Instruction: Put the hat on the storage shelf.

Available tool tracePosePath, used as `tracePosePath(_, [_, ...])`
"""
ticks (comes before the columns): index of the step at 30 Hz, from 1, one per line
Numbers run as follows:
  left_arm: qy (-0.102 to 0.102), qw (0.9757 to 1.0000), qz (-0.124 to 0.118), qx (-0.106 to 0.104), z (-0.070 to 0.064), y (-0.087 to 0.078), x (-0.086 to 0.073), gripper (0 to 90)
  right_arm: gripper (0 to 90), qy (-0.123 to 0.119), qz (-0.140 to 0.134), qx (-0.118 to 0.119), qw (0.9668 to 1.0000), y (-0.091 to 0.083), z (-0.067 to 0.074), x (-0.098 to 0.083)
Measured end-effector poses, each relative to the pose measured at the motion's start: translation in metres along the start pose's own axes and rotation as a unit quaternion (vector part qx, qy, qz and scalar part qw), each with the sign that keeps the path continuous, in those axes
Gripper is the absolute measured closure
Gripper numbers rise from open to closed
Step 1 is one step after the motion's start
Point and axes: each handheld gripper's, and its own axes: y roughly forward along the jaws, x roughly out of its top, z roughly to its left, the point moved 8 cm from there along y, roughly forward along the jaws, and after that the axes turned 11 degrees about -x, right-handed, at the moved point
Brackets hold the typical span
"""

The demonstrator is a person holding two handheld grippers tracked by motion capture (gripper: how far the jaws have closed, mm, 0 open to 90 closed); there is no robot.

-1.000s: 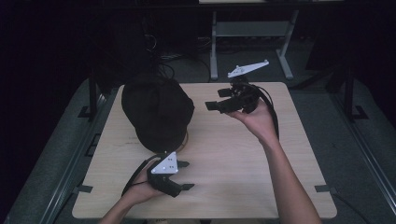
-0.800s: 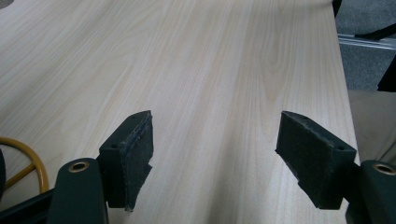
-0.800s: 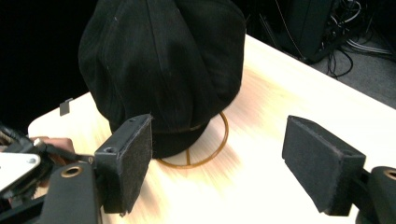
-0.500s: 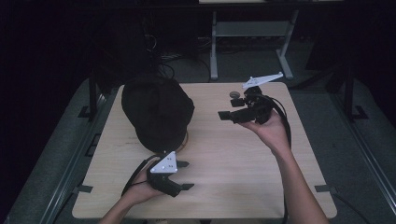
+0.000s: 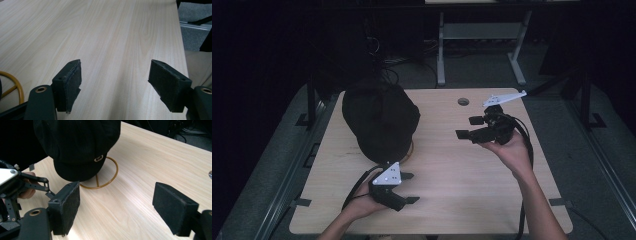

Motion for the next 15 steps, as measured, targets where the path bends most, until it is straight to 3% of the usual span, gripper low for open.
tracePosePath(15, [-0.008,0.9999,-0.008,0.0,0.0,-0.001,0.0,23.2,20.1,0.015,0.012,-0.002,0.9998,-0.008,-0.005,-0.037])
